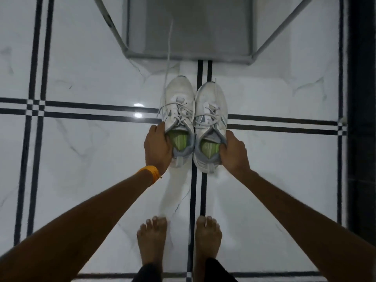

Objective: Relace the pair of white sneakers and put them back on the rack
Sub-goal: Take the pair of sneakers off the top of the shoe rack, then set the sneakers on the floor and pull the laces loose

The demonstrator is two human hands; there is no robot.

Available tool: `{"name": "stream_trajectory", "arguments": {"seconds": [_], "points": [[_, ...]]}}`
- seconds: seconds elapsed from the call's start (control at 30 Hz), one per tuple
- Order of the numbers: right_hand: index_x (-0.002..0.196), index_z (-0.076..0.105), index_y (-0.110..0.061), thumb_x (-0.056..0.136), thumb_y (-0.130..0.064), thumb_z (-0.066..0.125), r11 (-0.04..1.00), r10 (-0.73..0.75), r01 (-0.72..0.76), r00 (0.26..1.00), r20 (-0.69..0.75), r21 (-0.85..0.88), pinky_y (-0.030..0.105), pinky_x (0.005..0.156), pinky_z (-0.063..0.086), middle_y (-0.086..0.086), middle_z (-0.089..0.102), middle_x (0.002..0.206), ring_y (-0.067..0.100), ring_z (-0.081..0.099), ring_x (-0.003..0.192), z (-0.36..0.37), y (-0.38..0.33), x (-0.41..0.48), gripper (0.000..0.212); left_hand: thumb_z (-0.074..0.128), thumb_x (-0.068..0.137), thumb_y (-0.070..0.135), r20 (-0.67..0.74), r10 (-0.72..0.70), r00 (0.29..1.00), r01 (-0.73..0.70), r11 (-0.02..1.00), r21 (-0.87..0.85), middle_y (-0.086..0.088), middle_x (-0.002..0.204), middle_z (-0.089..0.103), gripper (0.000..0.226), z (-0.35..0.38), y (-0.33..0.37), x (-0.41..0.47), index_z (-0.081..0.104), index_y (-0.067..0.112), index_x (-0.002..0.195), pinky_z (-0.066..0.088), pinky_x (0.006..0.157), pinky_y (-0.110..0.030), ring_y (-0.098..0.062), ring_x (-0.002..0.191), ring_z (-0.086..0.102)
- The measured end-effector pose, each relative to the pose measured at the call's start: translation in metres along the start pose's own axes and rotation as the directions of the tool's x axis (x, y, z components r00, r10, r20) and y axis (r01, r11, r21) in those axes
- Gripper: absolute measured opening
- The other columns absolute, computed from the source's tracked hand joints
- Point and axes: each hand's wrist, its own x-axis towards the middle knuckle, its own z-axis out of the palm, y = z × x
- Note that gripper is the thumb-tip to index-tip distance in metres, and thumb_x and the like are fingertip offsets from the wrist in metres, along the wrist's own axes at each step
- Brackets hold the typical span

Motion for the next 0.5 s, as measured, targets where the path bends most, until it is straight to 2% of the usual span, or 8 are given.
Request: {"name": "stream_trajectory", "arguments": {"seconds": [0.1, 0.2, 0.23, 0.3, 0.33, 0.4, 0.43, 0.5], "points": [[0.115, 0.052, -0.006, 0.097, -0.014, 0.044, 0.999, -0.007, 0.008, 1.000, 0.005, -0.042, 0.043, 0.079, 0.055, 0.017, 0.067, 0.105, 0.036, 0.065, 0.091, 0.038, 0.026, 0.022, 0.021, 0.041, 0.098, 0.022, 0.011, 0.036, 0.999, -0.036, 0.999, -0.016, -0.014, 0.106, 0.062, 0.029, 0.034, -0.040, 0.006, 0.056, 0.006, 0.116, 0.052, 0.090, -0.047, -0.029, 0.096, 0.058], [0.121, 0.048, -0.010, 0.098, -0.021, 0.046, 0.999, -0.007, 0.008, 1.000, 0.027, -0.052, 0.041, 0.078, 0.055, 0.015, 0.065, 0.113, 0.032, 0.065, 0.095, 0.066, 0.046, 0.034, 0.026, 0.043, 0.098, 0.023, 0.029, 0.126, 0.992, -0.126, 0.992, -0.027, -0.012, 0.106, 0.061, 0.026, 0.054, -0.067, 0.008, 0.052, 0.007, 0.116, 0.052, 0.086, -0.045, -0.025, 0.093, 0.058], [0.128, 0.045, -0.013, 0.097, -0.025, 0.048, 0.998, -0.020, 0.020, 1.000, 0.015, -0.063, 0.040, 0.081, 0.053, 0.012, 0.063, 0.120, 0.031, 0.063, 0.100, 0.071, 0.052, 0.034, 0.033, 0.044, 0.098, 0.025, 0.031, 0.169, 0.985, -0.168, 0.985, -0.040, -0.008, 0.105, 0.061, 0.026, 0.058, -0.073, 0.009, 0.051, 0.009, 0.117, 0.053, 0.084, -0.041, -0.022, 0.091, 0.058], [0.143, 0.031, -0.018, 0.093, -0.038, 0.055, 0.990, -0.074, 0.062, 0.993, -0.093, -0.128, 0.041, 0.087, 0.052, 0.007, 0.049, 0.139, 0.027, 0.058, 0.116, 0.067, 0.056, 0.029, 0.059, 0.046, 0.098, 0.032, 0.021, 0.221, 0.975, -0.219, 0.973, -0.071, 0.001, 0.103, 0.060, 0.031, 0.054, -0.079, 0.013, 0.052, 0.013, 0.122, 0.051, 0.075, -0.022, -0.014, 0.085, 0.056], [0.146, 0.027, -0.020, 0.090, -0.041, 0.058, 0.983, -0.133, 0.103, 0.972, -0.195, -0.154, 0.042, 0.088, 0.053, 0.004, 0.043, 0.144, 0.024, 0.056, 0.119, 0.061, 0.053, 0.024, 0.067, 0.047, 0.098, 0.034, -0.021, 0.241, 0.970, -0.242, 0.966, -0.090, 0.003, 0.105, 0.058, 0.035, 0.049, -0.080, 0.015, 0.052, 0.013, 0.126, 0.045, 0.071, -0.011, -0.011, 0.085, 0.054], [0.140, 0.039, -0.019, 0.091, -0.032, 0.060, 0.937, -0.348, 0.325, 0.860, -0.374, -0.125, 0.038, 0.080, 0.056, 0.000, 0.047, 0.138, 0.018, 0.059, 0.108, 0.047, 0.036, 0.016, 0.055, 0.051, 0.096, 0.028, -0.173, 0.316, 0.933, -0.337, 0.935, -0.109, -0.001, 0.115, 0.057, 0.039, 0.037, -0.080, 0.019, 0.050, 0.011, 0.131, 0.040, 0.069, -0.004, -0.005, 0.089, 0.050], [0.132, 0.049, -0.017, 0.093, -0.023, 0.060, 0.880, -0.466, 0.461, 0.795, -0.389, -0.114, 0.033, 0.076, 0.055, 0.000, 0.053, 0.131, 0.014, 0.061, 0.098, 0.044, 0.027, 0.019, 0.041, 0.053, 0.096, 0.022, -0.223, 0.373, 0.900, -0.402, 0.911, -0.097, -0.004, 0.121, 0.056, 0.039, 0.034, -0.081, 0.023, 0.049, 0.010, 0.132, 0.040, 0.071, -0.002, -0.001, 0.089, 0.049], [0.120, 0.059, -0.015, 0.094, -0.012, 0.059, 0.767, -0.636, 0.632, 0.723, -0.270, -0.115, 0.024, 0.073, 0.050, 0.000, 0.061, 0.120, 0.007, 0.059, 0.080, 0.050, 0.009, 0.031, 0.027, 0.050, 0.100, 0.016, -0.188, 0.504, 0.843, -0.520, 0.853, -0.045, -0.004, 0.128, 0.054, 0.034, 0.036, -0.086, 0.035, 0.049, 0.010, 0.133, 0.040, 0.077, -0.004, 0.000, 0.092, 0.049]]}}
